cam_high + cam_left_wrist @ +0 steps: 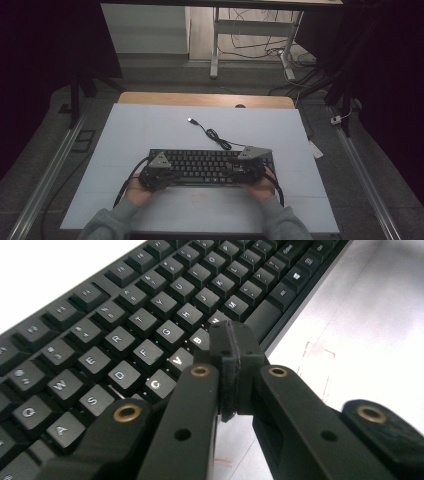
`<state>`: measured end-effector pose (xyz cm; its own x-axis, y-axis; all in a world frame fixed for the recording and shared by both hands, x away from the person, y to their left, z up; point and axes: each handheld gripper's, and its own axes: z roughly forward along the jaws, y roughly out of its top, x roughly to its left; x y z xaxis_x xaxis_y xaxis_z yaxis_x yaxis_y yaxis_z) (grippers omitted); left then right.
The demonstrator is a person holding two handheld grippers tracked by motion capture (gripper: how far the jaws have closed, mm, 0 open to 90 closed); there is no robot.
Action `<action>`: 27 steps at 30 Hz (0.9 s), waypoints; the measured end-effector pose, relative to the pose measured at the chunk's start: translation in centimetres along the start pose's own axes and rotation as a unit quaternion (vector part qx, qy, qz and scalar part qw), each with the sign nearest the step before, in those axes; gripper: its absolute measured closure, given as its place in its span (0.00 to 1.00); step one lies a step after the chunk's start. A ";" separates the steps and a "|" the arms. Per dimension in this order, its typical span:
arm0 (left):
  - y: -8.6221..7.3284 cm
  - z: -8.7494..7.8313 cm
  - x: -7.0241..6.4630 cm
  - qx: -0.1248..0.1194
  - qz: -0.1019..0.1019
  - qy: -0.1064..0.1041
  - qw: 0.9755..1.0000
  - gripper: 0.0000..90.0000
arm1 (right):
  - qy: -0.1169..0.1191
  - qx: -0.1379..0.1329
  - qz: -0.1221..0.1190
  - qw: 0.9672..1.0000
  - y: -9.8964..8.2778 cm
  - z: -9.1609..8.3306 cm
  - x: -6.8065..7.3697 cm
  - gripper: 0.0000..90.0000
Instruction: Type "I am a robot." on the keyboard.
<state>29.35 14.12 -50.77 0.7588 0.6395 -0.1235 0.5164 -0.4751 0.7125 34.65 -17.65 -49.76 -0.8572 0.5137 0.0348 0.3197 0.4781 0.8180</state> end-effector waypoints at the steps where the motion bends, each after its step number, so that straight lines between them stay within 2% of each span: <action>1: 0.0 0.1 0.0 0.003 0.002 0.000 1.000 0.98 | 0.000 0.003 -0.002 1.000 0.0 0.0 0.0 0.52; 7: -0.2 0.7 0.0 0.015 0.004 0.006 1.000 0.98 | -0.001 0.004 -0.001 1.000 0.0 0.0 0.0 0.52; 27: -0.3 1.6 0.0 0.026 0.008 0.009 1.000 0.98 | -0.002 0.006 -0.001 1.000 0.0 0.0 0.0 0.52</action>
<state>29.82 13.36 -52.10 0.7598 0.6423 -0.1004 0.5254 -0.5157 0.6767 34.70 -17.67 -49.76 -0.8561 0.5159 0.0303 0.3230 0.4883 0.8107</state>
